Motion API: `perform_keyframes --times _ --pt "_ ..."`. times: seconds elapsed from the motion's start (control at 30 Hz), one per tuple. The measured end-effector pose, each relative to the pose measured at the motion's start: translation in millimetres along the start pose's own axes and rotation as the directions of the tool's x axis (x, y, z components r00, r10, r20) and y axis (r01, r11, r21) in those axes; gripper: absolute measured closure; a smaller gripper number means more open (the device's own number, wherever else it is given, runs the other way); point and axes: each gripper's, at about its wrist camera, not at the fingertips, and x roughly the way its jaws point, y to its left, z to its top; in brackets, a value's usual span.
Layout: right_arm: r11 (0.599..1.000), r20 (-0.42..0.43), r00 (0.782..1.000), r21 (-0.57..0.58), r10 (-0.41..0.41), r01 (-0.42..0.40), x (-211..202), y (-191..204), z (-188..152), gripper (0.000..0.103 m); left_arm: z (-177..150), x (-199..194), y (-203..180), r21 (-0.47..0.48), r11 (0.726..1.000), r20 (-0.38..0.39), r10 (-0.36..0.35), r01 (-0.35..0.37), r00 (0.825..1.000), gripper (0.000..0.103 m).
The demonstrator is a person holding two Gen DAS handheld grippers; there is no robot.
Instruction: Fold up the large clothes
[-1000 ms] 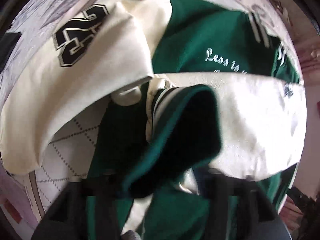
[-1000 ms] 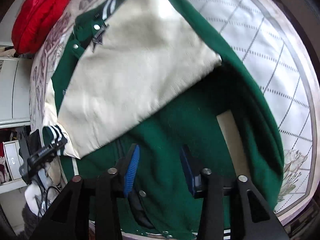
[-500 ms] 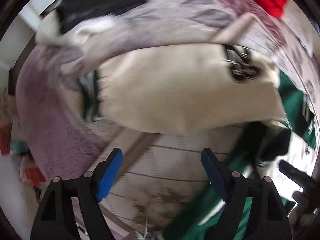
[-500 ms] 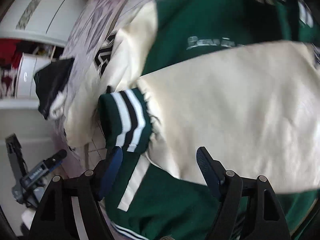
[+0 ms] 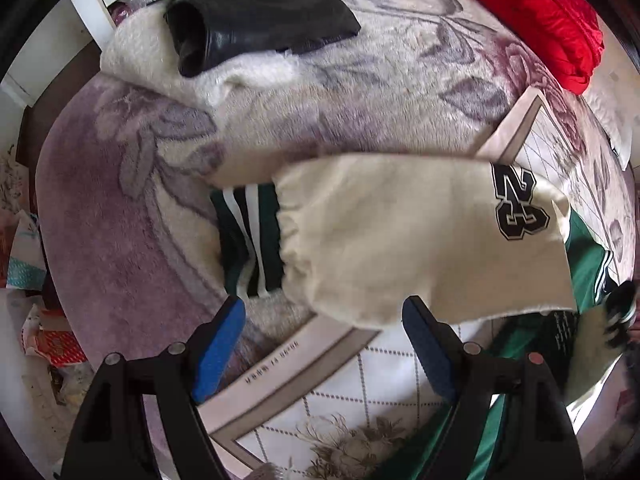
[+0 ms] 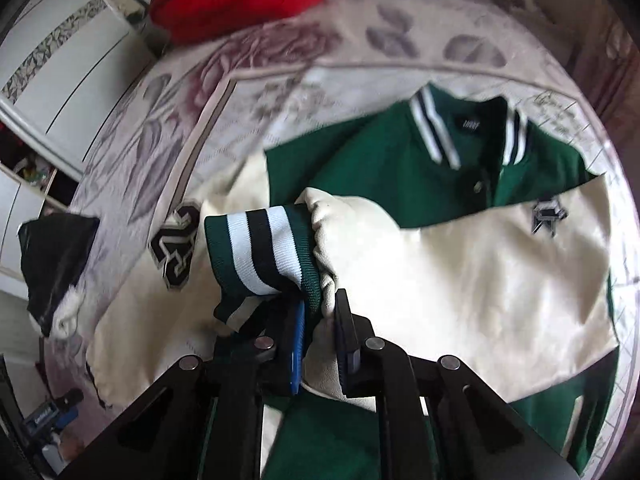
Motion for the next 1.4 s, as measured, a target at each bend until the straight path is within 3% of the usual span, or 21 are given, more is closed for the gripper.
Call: perform_keyframes --times 0.07,0.13,0.17,0.2,0.23,0.33,0.4,0.5,0.6,0.67,0.73,0.8,0.93,0.97,1.03,1.07,1.1,1.2,1.23,1.27,1.4 --pt "1.0 0.013 1.0 -0.004 -0.014 0.014 17.3 11.2 23.5 0.089 5.0 0.3 1.6 0.007 1.0 0.01 -0.001 0.001 1.0 0.023" --pt "0.998 -0.125 0.992 -0.067 0.012 -0.02 69.0 21.6 40.6 0.084 9.0 0.4 1.9 0.011 1.0 0.012 -0.01 0.01 1.0 0.023" --pt "0.997 -0.246 0.968 -0.054 0.044 -0.059 98.4 24.1 43.1 0.08 10.6 -0.5 2.1 0.012 1.0 0.016 -0.017 0.017 1.0 0.023" --pt "0.994 -0.4 0.911 0.019 0.106 -0.107 131.2 19.5 38.2 0.078 12.7 -2.0 2.0 0.017 1.0 0.02 -0.022 0.022 1.0 0.023" --pt "0.986 -0.459 0.873 0.095 0.163 -0.134 144.9 11.8 31.6 0.078 16.3 -4.8 1.8 0.029 0.999 0.031 -0.024 0.023 0.999 0.023" --pt "0.974 -0.383 0.896 0.099 0.226 -0.203 120.9 0.7 21.7 0.069 29.8 -17.5 2.2 0.066 0.998 0.088 -0.027 0.021 0.996 0.023" --pt "0.964 -0.366 0.892 0.124 0.266 -0.236 99.1 -11.3 5.6 0.059 38.3 -22.1 3.3 0.081 0.996 0.112 -0.044 0.035 0.993 0.023" --pt "0.966 -0.399 0.88 0.117 0.258 -0.23 70.5 -26.8 -33.1 0.048 44.8 -14.0 11.9 0.032 0.982 0.049 -0.187 0.186 0.981 0.023" --pt "0.976 -0.454 0.864 0.106 0.217 -0.19 44.8 -44.6 -82.2 0.048 30.2 12.0 22.9 -0.121 0.931 -0.044 -0.351 0.344 0.935 0.023" --pt "0.982 -0.479 0.858 0.122 0.186 -0.145 36.3 -60.2 -108.4 0.048 5.5 44.8 27.6 -0.276 0.857 -0.112 -0.479 0.435 0.871 0.023" --pt "0.979 -0.498 0.847 0.176 0.183 -0.108 36.0 -77.3 -132.9 0.048 -21.1 83.6 29.5 -0.422 0.78 -0.162 -0.567 0.462 0.808 0.023" --pt "0.976 -0.496 0.854 0.209 0.156 -0.057 33.9 -91.8 -146.9 0.048 -32.6 110.3 35.0 -0.506 0.739 -0.141 -0.579 0.444 0.803 0.023" --pt "0.971 -0.447 0.889 0.24 0.103 0.008 40.7 -109.9 -149.7 0.048 -22.0 126.2 54.1 -0.584 0.7 -0.005 -0.51 0.411 0.86 0.026" --pt "0.971 -0.433 0.897 0.238 0.082 0.026 44.1 -111.3 -146.5 0.048 -11.7 118.3 54.6 -0.56 0.73 0.038 -0.449 0.391 0.893 0.031" --pt "0.969 -0.405 0.912 0.244 0.064 0.041 50.8 -112.4 -139.0 0.048 6.7 110.6 50.2 -0.514 0.806 0.046 -0.316 0.294 0.948 0.06" --pt "0.966 -0.395 0.917 0.252 0.053 0.052 55.0 -113.6 -136.7 0.048 14.7 107.6 48.4 -0.491 0.834 0.058 -0.257 0.252 0.965 0.083" --pt "0.964 -0.387 0.921 0.258 0.044 0.062 58.3 -114.3 -135.0 0.048 22.9 104.1 46.3 -0.466 0.853 0.087 -0.22 0.235 0.972 0.091" --pt "0.969 -0.384 0.923 0.213 -0.038 0.128 65.3 -106.3 -128.2 0.047 49.6 84.1 29.0 -0.352 0.922 0.145 -0.119 0.163 0.982 0.098" --pt "0.971 -0.392 0.913 0.149 -0.114 0.185 68.4 -100.9 -127.3 0.034 58.9 70.6 22.2 -0.307 0.94 0.18 -0.097 0.15 0.979 0.098" --pt "0.971 -0.388 0.908 0.103 -0.16 0.215 69.3 -97.1 -126.9 0.018 67.3 54.9 13.9 -0.262 0.955 0.215 -0.083 0.14 0.973 0.099" --pt "0.969 -0.34 0.912 0.011 -0.228 0.246 60.8 -87.3 -128.1 0.014 90.8 -18.3 -27.1 -0.072 0.992 0.351 -0.071 0.102 0.934 0.1"
